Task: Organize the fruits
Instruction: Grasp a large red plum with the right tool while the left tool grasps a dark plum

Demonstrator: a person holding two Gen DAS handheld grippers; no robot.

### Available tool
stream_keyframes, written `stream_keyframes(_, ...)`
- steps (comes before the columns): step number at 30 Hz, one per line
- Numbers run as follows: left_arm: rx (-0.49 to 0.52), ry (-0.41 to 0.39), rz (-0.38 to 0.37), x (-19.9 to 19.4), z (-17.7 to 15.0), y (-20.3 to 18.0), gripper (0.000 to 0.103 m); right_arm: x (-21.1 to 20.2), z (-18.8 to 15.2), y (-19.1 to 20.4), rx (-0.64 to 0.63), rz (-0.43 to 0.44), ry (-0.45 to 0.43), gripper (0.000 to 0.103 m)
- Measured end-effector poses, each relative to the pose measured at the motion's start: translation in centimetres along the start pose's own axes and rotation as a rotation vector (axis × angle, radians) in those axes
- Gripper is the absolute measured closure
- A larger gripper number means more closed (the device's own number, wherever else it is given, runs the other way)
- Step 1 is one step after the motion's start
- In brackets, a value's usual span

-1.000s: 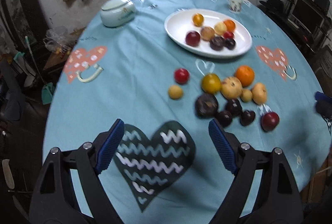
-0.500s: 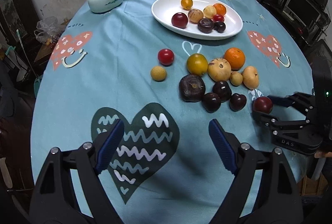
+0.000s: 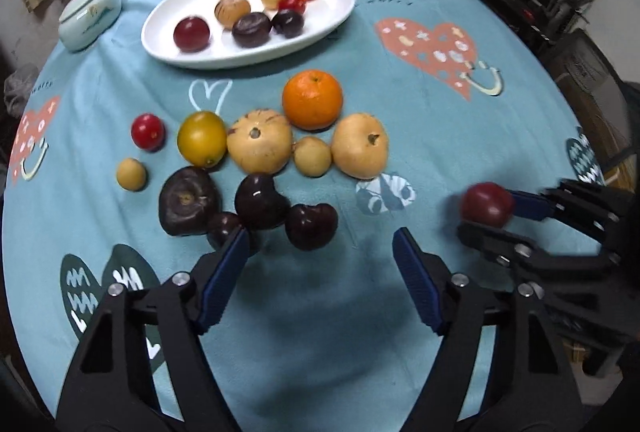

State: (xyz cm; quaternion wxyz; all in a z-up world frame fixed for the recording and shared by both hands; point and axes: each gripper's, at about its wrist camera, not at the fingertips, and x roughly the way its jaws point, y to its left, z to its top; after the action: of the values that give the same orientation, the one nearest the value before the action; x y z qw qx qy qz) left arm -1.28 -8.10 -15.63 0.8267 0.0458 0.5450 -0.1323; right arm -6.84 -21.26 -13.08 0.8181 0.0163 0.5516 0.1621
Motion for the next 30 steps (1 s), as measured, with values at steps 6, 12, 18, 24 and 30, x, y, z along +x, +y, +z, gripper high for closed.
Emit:
stream_keyframes(6,-0.031,0.015,0.061,1.6,0.9,-0.5,0.037,-0.6,-0.1,-0.8,-0.018,0.032,-0.015,0.063)
stream_keyframes(12,-0.046,0.022,0.132,1.8,1.0,-0.5,0.056,-0.3,0.0,-1.0,-0.039,0.053,-0.008,0.063)
stream_keyframes(18,-0.004,0.003,0.093,0.4,0.7,-1.1,0.078,-0.3,0.0,-0.8,-0.056,0.065,-0.01,0.063)
stream_keyframes(24,-0.034,-0.007,0.054,-0.9,-0.4,1.0,0.077,-0.4,0.2,-0.7,-0.052,0.072,-0.029,0.063)
stream_keyframes(30,-0.057,0.018,0.014,0.0,-0.7,0.9,0.062,-0.5,0.0,0.1,-0.061,0.088,-0.032,0.063)
